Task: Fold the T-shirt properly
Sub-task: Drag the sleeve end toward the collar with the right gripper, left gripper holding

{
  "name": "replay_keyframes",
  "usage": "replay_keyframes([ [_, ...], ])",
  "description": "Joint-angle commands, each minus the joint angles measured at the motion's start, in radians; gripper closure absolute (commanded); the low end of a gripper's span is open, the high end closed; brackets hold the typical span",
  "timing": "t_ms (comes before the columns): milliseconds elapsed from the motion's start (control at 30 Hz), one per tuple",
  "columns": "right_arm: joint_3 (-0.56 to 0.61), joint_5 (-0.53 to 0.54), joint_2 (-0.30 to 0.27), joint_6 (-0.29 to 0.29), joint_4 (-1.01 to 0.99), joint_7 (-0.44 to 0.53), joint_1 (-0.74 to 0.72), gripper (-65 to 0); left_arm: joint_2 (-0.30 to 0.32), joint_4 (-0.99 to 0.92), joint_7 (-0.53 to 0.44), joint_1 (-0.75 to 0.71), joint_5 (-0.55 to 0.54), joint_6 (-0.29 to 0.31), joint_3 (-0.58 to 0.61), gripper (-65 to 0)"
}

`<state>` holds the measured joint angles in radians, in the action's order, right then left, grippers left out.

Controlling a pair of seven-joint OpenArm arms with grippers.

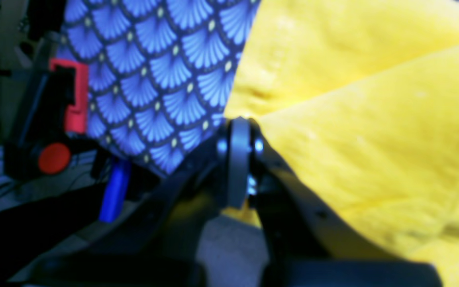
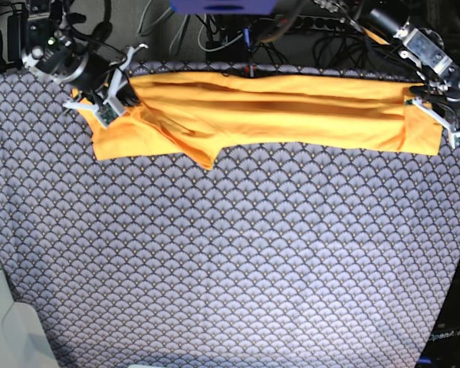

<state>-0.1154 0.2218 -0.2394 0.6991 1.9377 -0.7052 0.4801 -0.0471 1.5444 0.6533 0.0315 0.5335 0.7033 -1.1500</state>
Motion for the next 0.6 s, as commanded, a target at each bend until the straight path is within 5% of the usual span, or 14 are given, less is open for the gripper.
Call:
replay_keyframes([
  [0,-0.007,0.014,-0.016,-0.001,0.016,0.034,0.004,0.0,0.013,0.003,-0.019,0.011,-0.005,-0.005,0.001,0.0],
  [567,-0.076,0.014,-0.093,-0.001,-0.076,0.091,-0.008,0.0,0.039,-0.118,-0.022,0.026,-0.005,-0.005,0.001,0.0],
])
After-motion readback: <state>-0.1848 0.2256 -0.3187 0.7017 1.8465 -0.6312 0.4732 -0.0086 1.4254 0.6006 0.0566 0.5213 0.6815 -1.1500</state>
